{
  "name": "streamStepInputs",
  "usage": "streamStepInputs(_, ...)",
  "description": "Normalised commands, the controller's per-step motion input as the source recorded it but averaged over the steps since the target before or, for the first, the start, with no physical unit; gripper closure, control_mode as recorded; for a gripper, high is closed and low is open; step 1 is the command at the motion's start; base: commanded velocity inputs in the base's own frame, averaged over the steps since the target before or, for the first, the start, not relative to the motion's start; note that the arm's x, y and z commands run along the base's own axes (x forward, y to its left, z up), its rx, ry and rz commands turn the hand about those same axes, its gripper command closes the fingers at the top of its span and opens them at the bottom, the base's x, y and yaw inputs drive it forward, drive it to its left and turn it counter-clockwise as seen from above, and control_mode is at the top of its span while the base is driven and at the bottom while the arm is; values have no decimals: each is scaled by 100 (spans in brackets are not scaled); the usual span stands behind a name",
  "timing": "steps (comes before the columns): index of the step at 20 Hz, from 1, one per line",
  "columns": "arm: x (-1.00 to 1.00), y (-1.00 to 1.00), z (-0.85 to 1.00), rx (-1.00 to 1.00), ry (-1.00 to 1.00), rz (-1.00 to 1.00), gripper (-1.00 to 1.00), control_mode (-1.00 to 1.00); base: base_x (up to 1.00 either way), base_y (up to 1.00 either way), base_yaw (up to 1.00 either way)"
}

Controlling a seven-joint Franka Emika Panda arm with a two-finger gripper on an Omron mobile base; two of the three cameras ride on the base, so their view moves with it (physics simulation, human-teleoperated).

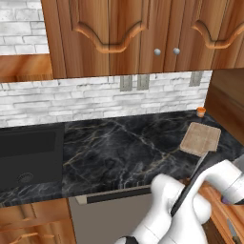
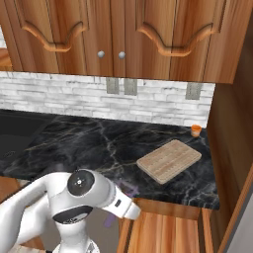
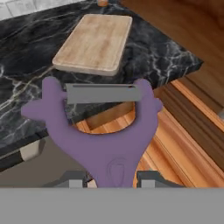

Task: Open the drawer on the right and place the cutting tools on the cutting board.

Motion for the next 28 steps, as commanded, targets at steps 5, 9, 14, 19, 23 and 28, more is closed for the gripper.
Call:
streamStepInputs(5,82,50,30,-1,-2,-15,100,-100,0,0,0)
streamStepInputs(9,79,19,0,-5,13,-6,100,-100,0,0,0)
streamStepInputs(14,90,2,0,-4,8,0,100,-100,0,0,0)
streamStepInputs(19,100,0,2,0,13,0,100,-100,0,0,0)
streamStepInputs(23,98,0,0,0,19,0,100,-100,0,0,0)
streamStepInputs(28,84,-20,4,3,30,0,100,-100,0,0,0)
